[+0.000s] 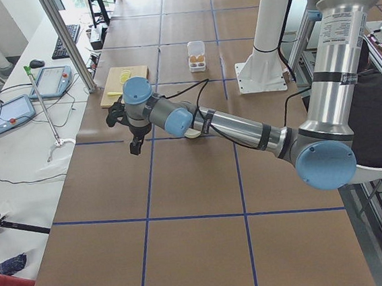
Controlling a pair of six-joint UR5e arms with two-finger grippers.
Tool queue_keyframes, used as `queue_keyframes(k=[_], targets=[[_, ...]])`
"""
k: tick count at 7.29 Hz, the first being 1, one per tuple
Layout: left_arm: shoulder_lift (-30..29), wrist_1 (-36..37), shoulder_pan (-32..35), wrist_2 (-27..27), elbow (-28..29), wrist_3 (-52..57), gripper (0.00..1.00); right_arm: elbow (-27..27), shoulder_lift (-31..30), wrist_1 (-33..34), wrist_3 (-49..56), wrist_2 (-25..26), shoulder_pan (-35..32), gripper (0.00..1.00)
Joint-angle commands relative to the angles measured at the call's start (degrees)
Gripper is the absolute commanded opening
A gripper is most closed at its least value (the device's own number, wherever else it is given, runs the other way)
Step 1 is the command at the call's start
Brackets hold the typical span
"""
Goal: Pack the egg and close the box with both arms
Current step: 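Lower the left gripper into the white bowl toward the brown egg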
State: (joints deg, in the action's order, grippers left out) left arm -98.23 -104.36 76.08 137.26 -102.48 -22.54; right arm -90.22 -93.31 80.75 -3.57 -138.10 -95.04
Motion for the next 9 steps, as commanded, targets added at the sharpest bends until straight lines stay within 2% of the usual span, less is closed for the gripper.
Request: queue_keyframes(k=[1, 3, 5, 6, 9], targets=[[1.2, -0.7, -9.4, -1.1, -7.1, -20.4, 1.00, 0.7, 0.0, -0.2, -2.2, -1.7, -0.1, 1.00], [1.2, -0.7, -22.9, -15.6, -10.7, -38.4, 1.00, -0.2, 0.3, -0.4, -2.1, -1.7, 0.0, 1.00], [-0.4, -0.6, -32.3, -25.1, -9.9, -54.3, 1.00, -0.3, 0.5, -0.3, -2.4, -1.8, 0.0, 1.00], [-0.6, -0.6, -33.6, -26.5, -8.9, -55.2, 1.00, -0.5, 0.6, -0.3, -2.4, -1.8, 0.0, 1.00], [-0.5, -0.8, -38.1, -28.7, -6.1, -55.2, 0.87, -1.1, 1.0, -0.3, -6.4, -5.0, 0.0, 1.00]])
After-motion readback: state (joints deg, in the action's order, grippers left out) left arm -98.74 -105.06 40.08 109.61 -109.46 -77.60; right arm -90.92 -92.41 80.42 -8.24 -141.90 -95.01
